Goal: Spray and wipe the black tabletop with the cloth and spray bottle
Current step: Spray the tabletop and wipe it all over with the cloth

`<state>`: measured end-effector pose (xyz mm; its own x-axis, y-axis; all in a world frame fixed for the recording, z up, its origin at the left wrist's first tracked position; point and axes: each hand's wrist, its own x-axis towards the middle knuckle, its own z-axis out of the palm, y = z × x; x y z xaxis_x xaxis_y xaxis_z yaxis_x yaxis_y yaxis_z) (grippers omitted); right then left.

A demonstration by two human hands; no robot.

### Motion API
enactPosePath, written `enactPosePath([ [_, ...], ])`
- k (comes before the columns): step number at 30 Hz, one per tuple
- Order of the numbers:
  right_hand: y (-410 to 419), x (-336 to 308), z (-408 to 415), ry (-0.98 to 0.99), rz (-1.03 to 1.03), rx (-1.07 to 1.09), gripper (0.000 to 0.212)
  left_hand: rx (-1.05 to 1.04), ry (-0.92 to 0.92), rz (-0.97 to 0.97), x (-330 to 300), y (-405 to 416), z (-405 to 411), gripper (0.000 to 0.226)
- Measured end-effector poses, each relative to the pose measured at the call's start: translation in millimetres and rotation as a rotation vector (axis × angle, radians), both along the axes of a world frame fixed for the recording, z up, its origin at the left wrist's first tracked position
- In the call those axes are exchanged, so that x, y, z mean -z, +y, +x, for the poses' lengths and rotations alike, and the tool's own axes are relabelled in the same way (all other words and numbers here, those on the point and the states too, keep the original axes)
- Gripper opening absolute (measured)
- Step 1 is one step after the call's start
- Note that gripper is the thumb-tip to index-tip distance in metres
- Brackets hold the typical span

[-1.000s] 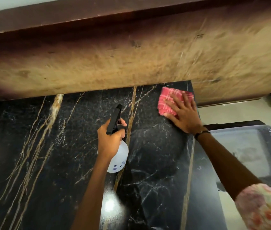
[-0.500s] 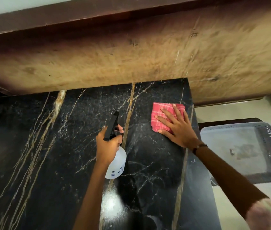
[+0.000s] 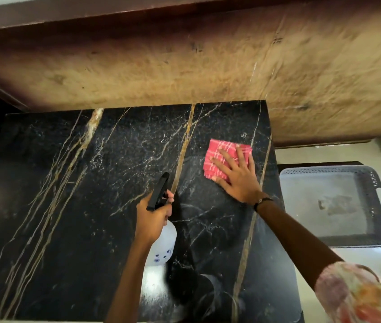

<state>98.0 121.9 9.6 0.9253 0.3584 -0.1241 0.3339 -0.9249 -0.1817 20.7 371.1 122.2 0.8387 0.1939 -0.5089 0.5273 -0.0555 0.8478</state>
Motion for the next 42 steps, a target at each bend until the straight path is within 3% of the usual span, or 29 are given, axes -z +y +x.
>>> enactPosePath([
  [5,-50.9,-3.4,-60.4,-0.063,-0.041,-0.220,0.060,-0.049,0.013,-0.026,2.9,4.6,-21.5,0.036],
  [8,-57.1,-7.0,-33.1,-0.020,-0.057,-0.083,0.063,-0.075,0.020,-0.033,3.9,7.7,-30.1,0.035],
  [12,6.8,-9.3,12.3,0.048,-0.006,0.112,0.067,-0.085,0.013,-0.041,2.2,10.2,-41.7,0.032],
  [17,85.5,-6.4,-14.1,0.036,-0.061,-0.151,0.062,-0.087,0.017,-0.028,-2.0,12.2,-49.5,0.033],
  [22,38.1,1.2,-82.7,-0.027,-0.049,-0.397,0.058,-0.106,0.017,-0.017,-1.5,19.3,-56.5,0.033],
  [26,-3.5,-4.3,-53.8,-0.038,-0.075,-0.235,0.059,-0.125,0.014,-0.012,-4.1,24.6,-63.0,0.034],
  [29,27.5,-7.8,-16.6,0.036,-0.035,-0.009,0.062,-0.127,0.001,-0.016,-3.8,27.3,-70.3,0.031],
  [31,60.9,-7.0,-8.2,0.063,-0.030,0.025,0.063,-0.133,-0.001,-0.014,-2.6,28.0,-76.2,0.029],
  [36,102.8,-1.9,-74.7,0.003,-0.053,-0.271,0.058,-0.136,0.002,-0.007,1.4,24.5,-90.7,0.028],
  [39,72.9,1.2,-129.3,0.011,-0.034,-0.408,0.058,-0.120,-0.002,0.001,2.1,19.7,-97.2,0.027],
  [42,11.6,-0.4,-149.1,-0.029,-0.020,-0.377,0.057,-0.104,-0.003,0.011,1.4,14.5,-102.5,0.030],
])
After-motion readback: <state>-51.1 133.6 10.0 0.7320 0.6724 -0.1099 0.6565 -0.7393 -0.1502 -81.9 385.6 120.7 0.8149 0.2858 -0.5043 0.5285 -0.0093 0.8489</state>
